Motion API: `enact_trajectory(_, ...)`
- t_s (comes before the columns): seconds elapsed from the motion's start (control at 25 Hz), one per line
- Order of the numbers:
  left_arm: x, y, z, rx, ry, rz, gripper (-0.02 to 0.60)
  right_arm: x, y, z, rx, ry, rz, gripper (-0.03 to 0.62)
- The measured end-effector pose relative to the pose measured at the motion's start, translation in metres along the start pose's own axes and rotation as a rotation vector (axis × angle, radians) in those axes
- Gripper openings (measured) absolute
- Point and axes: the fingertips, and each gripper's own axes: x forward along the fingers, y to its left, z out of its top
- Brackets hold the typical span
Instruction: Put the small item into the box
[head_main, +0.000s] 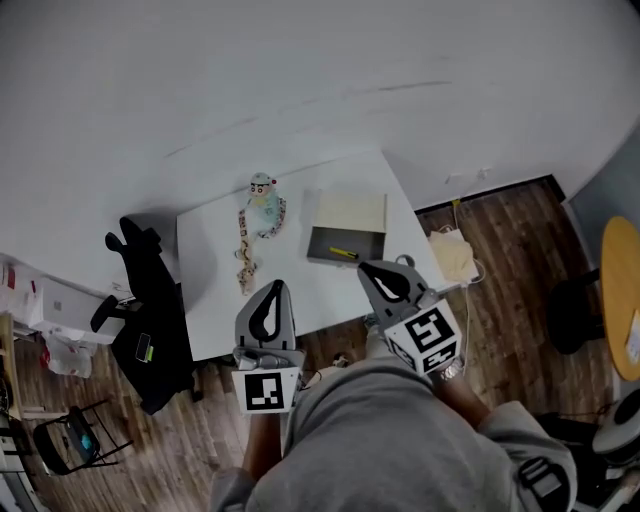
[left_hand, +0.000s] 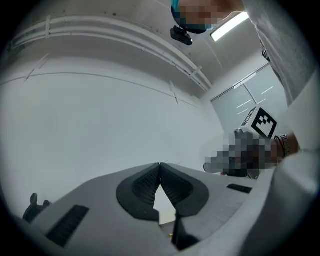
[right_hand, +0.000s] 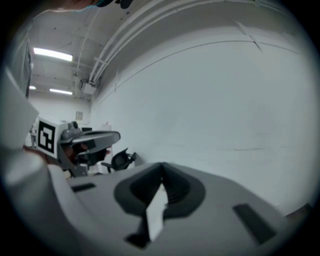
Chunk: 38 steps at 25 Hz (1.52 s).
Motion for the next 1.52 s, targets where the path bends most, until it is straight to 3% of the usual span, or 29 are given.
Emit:
enact_trajectory(0.52, 0.003, -0.010, -0.001, 0.013, -0.003, -0.033, 0.032, -0.008, -0.006, 0.014, 0.015, -0.060, -0.024, 0.034)
enact_trajectory(1.52, -0.006, -0.002, -0.020, -0.031, 0.038, -0.007, 0.032, 0.008, -0.002, -0.002, 0.050, -0.016, 0.005, 0.034)
